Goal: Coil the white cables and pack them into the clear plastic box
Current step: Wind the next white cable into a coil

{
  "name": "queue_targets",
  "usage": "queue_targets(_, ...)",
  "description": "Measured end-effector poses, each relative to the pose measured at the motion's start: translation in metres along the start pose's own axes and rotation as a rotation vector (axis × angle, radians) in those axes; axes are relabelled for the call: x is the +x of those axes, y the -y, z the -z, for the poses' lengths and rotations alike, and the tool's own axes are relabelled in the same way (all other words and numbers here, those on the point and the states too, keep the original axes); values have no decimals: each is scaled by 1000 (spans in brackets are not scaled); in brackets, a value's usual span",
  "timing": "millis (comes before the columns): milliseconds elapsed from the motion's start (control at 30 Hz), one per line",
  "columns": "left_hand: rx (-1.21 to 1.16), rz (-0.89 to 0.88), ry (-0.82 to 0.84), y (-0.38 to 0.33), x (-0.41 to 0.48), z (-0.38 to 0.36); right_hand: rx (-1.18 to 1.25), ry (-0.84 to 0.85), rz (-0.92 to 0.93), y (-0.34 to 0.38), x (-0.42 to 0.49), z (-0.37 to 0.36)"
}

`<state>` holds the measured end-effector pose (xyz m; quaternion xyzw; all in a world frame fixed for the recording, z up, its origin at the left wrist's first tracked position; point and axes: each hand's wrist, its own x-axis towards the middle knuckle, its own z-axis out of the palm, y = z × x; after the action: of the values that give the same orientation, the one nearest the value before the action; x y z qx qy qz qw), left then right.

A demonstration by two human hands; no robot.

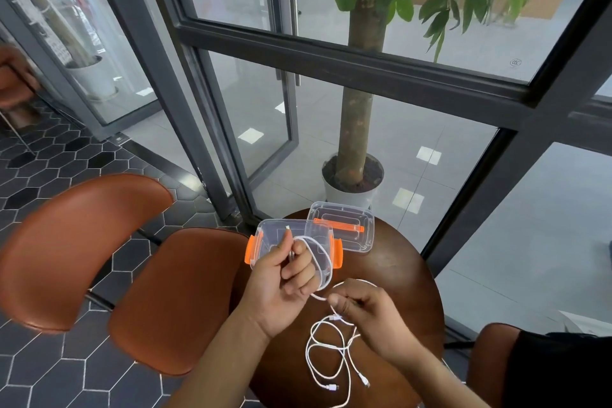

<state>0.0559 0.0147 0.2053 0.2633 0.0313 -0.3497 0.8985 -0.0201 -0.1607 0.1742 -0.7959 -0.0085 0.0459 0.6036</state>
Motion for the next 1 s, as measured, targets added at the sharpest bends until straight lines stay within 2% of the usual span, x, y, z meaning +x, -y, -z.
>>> queue_targets(67,8,31,31,2,-2,4,355,38,-225,1,7,12)
queue_targets(133,3,39,45,6,-2,4,680,-9,-408,3,11,16)
queue_targets(233,-21,30,35,12,-1,1,1040,-130,-464,12,13,13)
queue_targets(300,-18,17,22,14,-1,-2,1118,-160,-425,19,12,7)
queue_targets(400,78,-14,-43,16,0,-4,926,-245,-341,23,11,-6)
queue_targets(500,182,-35,-83,19,-1,-3,448,-380,-210,26,9,-17)
queue_targets(700,181,-20,-43,24,-6,0,-141,-411,-142,29,10,-26)
queue_targets(767,216,-6,-14,28,-6,-4,-127,-447,-154,29,12,-32)
queue_targets(867,258,-4,21,31,-6,-10,71,-491,-186,34,12,-37)
queue_targets(1000,216,4,81,29,-6,-9,237,-454,-163,34,11,-31)
